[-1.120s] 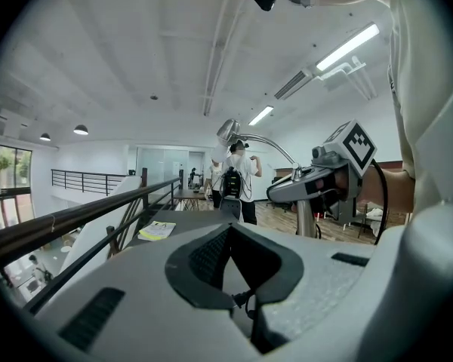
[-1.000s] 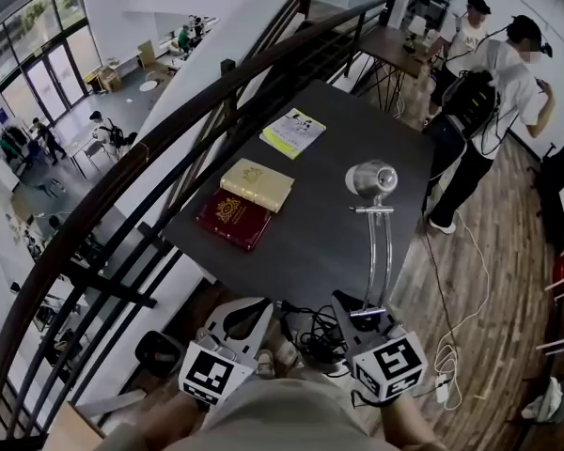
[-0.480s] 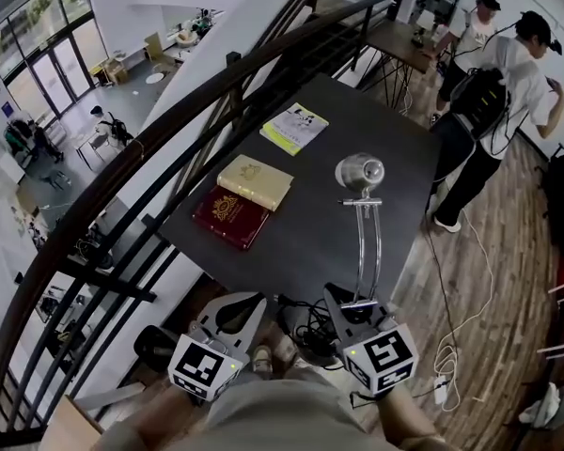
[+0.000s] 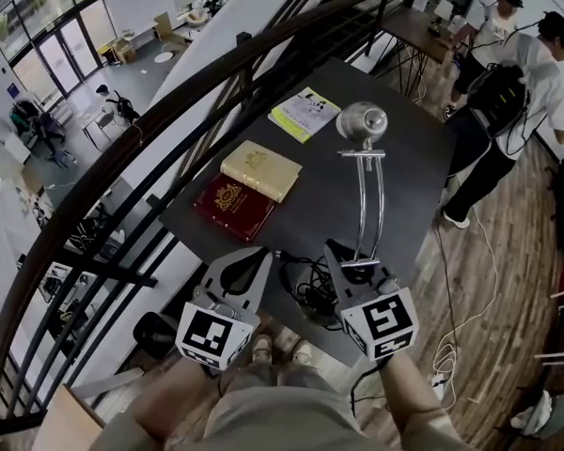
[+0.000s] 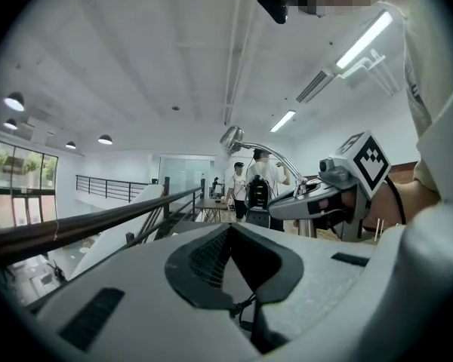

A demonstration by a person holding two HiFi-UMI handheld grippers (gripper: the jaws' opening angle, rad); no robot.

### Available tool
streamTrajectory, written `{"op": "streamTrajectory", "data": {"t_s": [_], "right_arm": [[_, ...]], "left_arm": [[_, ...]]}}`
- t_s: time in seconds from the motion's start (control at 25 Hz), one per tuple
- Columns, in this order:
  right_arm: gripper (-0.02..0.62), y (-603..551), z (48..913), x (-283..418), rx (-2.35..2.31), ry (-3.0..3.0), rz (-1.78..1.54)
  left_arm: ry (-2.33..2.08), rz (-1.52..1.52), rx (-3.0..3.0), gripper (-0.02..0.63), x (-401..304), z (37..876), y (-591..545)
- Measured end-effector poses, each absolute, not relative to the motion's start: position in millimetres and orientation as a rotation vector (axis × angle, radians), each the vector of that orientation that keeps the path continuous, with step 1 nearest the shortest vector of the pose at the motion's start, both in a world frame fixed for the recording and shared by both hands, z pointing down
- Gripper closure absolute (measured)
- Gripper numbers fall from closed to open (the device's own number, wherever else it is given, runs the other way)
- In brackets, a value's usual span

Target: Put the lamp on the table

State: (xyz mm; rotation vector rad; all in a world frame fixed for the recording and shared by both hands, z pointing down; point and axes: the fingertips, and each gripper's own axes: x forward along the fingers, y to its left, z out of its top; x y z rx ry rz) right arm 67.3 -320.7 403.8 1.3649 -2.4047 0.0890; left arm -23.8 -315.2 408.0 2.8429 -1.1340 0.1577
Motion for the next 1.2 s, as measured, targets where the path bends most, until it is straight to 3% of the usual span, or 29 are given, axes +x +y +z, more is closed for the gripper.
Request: {"op": "streamTrajectory", "data": {"t_s": [0.8,1.2], "right_arm": [[0.597,-463.0,532.6,55.9,1.389,-2.395,0.047],[0.597,-484.7,568.0,45.7,1.418,-2.403,-0.061]], "left_arm": [[-1.358,0.152,2.66,0.601,-11.8,533.7,-453.6],[-1.297,0.267,2.641,0.601,-2.4,598.4,-467.8]]}}
